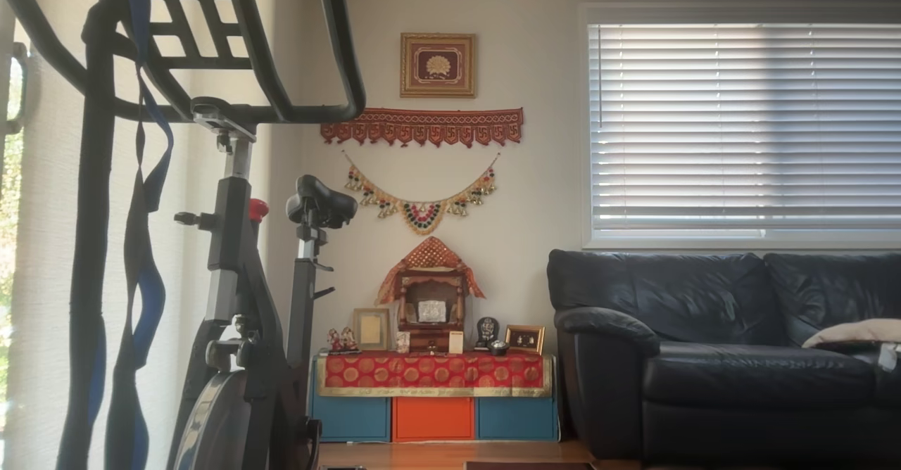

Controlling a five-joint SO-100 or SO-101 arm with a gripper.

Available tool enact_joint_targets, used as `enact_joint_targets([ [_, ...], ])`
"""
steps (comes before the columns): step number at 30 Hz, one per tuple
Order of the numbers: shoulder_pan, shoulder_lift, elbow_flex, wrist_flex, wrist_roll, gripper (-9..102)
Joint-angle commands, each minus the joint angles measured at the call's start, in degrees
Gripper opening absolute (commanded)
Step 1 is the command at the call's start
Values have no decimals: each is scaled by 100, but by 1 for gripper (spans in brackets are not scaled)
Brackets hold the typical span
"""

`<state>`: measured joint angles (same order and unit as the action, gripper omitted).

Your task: Sort medicines into box.

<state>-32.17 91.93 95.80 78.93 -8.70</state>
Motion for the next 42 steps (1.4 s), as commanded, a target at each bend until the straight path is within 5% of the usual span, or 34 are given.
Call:
enact_joint_targets([
  [1,-18,132,-35,-35,-18,25],
  [42,26,-53,-422,158,-62,2],
])
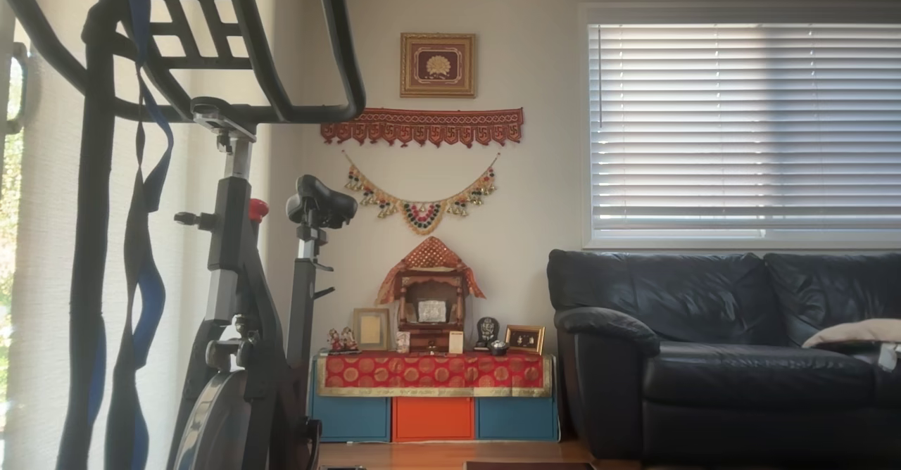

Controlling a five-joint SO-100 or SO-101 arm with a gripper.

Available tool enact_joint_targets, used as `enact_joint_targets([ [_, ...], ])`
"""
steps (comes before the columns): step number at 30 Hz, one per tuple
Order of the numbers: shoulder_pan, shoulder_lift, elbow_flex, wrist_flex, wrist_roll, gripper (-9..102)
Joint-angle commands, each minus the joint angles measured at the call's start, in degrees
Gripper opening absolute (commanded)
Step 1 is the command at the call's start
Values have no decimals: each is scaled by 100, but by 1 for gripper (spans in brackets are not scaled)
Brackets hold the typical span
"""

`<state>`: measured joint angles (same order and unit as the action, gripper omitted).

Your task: Sort medicines into box.

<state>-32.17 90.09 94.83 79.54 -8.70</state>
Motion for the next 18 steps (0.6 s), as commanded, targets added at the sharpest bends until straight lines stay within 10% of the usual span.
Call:
enact_joint_targets([
  [1,26,149,-316,105,-70,2],
  [18,308,1204,-149,88,-105,2],
])
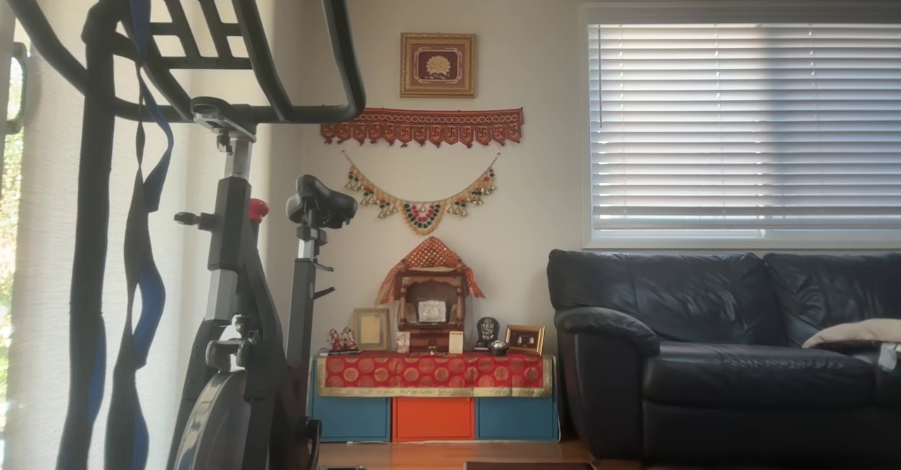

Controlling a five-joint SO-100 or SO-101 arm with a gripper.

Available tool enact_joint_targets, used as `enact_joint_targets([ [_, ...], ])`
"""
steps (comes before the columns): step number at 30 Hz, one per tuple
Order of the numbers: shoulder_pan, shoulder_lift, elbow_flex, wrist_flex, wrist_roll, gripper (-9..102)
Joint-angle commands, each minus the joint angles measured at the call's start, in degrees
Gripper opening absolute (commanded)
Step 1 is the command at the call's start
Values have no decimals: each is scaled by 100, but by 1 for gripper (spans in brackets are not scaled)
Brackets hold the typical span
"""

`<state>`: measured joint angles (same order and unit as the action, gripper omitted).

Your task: Sort medicines into box.

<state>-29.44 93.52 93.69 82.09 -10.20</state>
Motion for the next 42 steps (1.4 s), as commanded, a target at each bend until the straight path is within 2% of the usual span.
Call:
enact_joint_targets([
  [1,44,958,9,-220,62,2],
  [5,141,1723,457,-642,220,2],
  [10,193,3384,1767,-1811,571,2],
  [24,791,4729,2320,-2496,861,2],
  [29,1415,4702,2391,-2909,844,2],
  [38,2382,3155,1995,-3744,650,1],
  [42,2716,2654,1644,-3823,554,1],
])
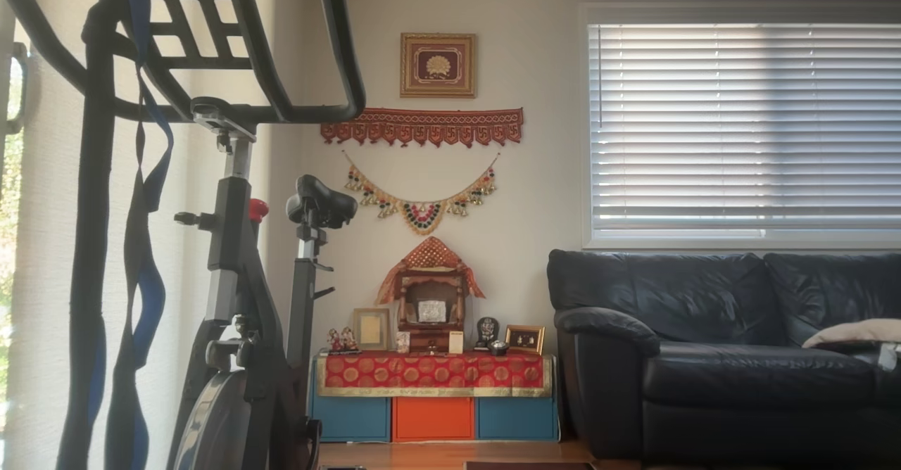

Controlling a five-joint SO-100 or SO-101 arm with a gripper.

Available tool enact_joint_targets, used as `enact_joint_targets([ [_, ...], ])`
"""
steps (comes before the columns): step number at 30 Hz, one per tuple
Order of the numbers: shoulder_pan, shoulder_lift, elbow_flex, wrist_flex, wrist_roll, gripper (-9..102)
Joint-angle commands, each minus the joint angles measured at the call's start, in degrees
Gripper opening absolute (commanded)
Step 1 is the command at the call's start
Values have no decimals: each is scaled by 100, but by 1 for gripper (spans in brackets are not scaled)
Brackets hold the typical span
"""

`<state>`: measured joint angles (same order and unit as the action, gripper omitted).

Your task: Sort medicines into box.

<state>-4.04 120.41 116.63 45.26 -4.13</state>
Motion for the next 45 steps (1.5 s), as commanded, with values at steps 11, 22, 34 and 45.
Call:
enact_joint_targets([
  [11,976,-1301,-1811,70,-202,1],
  [22,1222,-1872,-2391,352,-246,2],
  [34,1222,-2382,-2602,-185,-343,1],
  [45,1178,-2522,-3103,-211,-202,1],
])
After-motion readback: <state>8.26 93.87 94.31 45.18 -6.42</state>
